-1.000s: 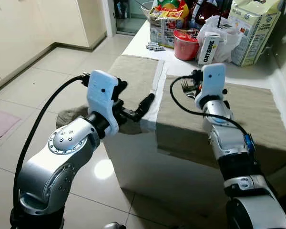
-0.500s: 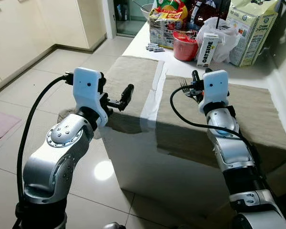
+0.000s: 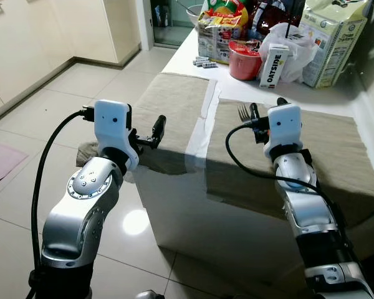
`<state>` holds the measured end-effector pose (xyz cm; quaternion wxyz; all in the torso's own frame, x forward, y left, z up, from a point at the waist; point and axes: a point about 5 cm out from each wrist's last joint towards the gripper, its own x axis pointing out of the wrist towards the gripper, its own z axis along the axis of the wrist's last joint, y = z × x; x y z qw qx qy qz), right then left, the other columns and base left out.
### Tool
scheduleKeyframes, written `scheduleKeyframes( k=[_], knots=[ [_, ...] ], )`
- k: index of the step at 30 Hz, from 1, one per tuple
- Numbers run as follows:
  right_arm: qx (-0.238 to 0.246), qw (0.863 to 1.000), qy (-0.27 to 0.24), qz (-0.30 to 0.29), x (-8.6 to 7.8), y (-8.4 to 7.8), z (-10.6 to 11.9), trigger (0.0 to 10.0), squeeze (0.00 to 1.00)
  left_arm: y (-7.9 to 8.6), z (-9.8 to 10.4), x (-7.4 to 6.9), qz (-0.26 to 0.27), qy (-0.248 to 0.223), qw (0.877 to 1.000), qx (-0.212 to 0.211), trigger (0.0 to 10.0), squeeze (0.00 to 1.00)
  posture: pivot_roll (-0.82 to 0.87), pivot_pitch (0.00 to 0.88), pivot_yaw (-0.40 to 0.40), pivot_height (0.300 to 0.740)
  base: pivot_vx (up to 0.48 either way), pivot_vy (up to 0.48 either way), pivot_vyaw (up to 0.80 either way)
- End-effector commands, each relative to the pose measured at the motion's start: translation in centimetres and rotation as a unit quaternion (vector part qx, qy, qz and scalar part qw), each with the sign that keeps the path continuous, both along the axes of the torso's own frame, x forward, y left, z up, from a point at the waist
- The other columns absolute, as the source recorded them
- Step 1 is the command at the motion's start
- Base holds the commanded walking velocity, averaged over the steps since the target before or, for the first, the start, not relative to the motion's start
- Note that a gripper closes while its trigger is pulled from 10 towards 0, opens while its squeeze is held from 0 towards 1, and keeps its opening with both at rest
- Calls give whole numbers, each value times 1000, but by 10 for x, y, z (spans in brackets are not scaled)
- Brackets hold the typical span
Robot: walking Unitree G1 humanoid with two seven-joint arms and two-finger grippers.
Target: Setting the table
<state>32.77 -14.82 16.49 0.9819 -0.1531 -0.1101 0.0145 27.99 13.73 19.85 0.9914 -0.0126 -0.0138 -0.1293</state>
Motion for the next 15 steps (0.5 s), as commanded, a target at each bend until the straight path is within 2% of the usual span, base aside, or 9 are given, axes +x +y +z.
scheduleKeyframes(
  k=[1,6,8,9,10,11,12,13,15],
  knots=[
    [-3,1000,-12,7,-2,2,6,10000,1000,-1,-1,-1,5,-3,1000,3,10000,0,-79,24,42,740,0,0,0],
    [-11,1000,-19,1,-3,-1,9,10000,1000,-6,-3,-2,1,-8,1000,5,10000,0,-90,19,45,740,0,0,0],
    [-23,999,-40,5,-2,1,16,10000,1000,-7,-3,-1,-1,-9,1000,0,10000,0,-92,17,44,740,0,0,0],
    [-26,998,-53,12,-3,3,21,10000,525,-8,-4,-1,-1,-9,1000,-1,10000,0,-95,16,42,740,0,0,0],
    [-26,998,-53,12,-3,3,21,10000,525,-8,-4,-1,-1,-9,1000,-1,10000,0,-95,16,42,740,0,0,0],
    [-25,997,-75,25,-6,5,28,10000,0,-8,-4,0,-1,-9,1000,-2,10000,0,-100,12,36,740,0,0,0],
    [-17,994,-99,39,-19,1,36,10000,0,-10,-6,0,0,-7,1000,-5,10000,0,-109,11,31,740,0,0,0],
    [-17,994,-99,39,-19,1,36,10000,0,-10,-6,0,0,-7,1000,-5,10000,0,-109,11,31,740,0,0,0],
    [-16,996,-78,39,-38,-14,23,10000,0,-12,-9,1,1,-6,1000,-6,10000,0,-127,10,27,740,0,0,0]
  ],
)
